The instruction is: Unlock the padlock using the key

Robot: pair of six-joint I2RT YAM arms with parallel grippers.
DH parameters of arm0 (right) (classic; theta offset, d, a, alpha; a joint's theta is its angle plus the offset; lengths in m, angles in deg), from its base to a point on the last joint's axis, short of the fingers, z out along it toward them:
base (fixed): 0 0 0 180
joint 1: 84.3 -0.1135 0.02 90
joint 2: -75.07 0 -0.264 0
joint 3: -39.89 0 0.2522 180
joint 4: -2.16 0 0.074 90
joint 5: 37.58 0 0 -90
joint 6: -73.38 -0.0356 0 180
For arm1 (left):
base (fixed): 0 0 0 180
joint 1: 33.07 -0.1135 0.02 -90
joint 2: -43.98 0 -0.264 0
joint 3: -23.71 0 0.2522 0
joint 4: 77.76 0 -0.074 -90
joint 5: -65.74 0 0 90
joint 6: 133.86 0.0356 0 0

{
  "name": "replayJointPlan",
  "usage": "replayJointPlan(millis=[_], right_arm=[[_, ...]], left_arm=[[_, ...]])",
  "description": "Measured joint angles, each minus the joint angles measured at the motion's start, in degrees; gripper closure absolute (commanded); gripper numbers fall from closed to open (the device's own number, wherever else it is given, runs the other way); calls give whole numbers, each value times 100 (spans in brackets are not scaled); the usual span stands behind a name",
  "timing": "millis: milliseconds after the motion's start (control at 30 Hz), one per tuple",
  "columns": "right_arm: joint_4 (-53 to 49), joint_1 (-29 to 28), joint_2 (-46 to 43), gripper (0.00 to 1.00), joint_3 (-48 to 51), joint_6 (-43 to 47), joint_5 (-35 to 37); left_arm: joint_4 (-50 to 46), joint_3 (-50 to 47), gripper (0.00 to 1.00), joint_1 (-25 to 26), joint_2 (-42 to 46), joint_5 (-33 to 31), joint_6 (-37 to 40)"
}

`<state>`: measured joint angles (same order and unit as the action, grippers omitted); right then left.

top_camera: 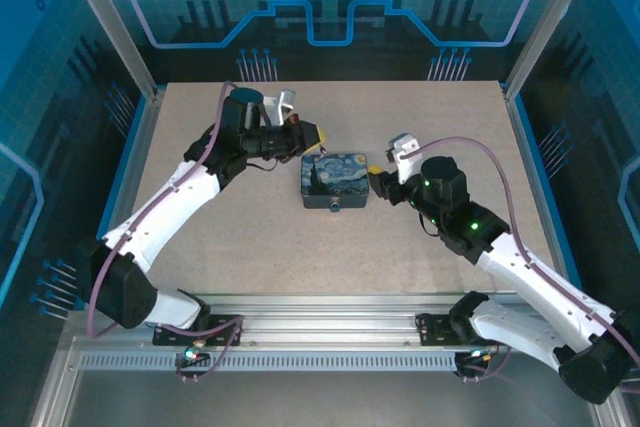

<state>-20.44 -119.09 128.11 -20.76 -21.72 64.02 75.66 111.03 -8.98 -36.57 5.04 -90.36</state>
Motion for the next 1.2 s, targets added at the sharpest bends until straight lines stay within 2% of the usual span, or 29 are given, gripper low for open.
replayJointPlan(millis=[200,533,833,1000,1200], right_arm=[[-142,560,-15,32,184,-1440,-914],[164,925,164,30,407,-2994,-2376],[2041,946,372,37,997,-4516,-3539],[3226,922,378,50,1394,-5307,-3733],[4050,601,348,54,1467,-5748,-3707]], left_arm=[[24,-330,100,2,411,-136,332],[199,-883,100,96,846,-299,496],[621,-1191,100,372,1051,-448,450],[933,-1196,100,654,1056,-529,439],[1300,-1263,100,909,1056,-601,273]])
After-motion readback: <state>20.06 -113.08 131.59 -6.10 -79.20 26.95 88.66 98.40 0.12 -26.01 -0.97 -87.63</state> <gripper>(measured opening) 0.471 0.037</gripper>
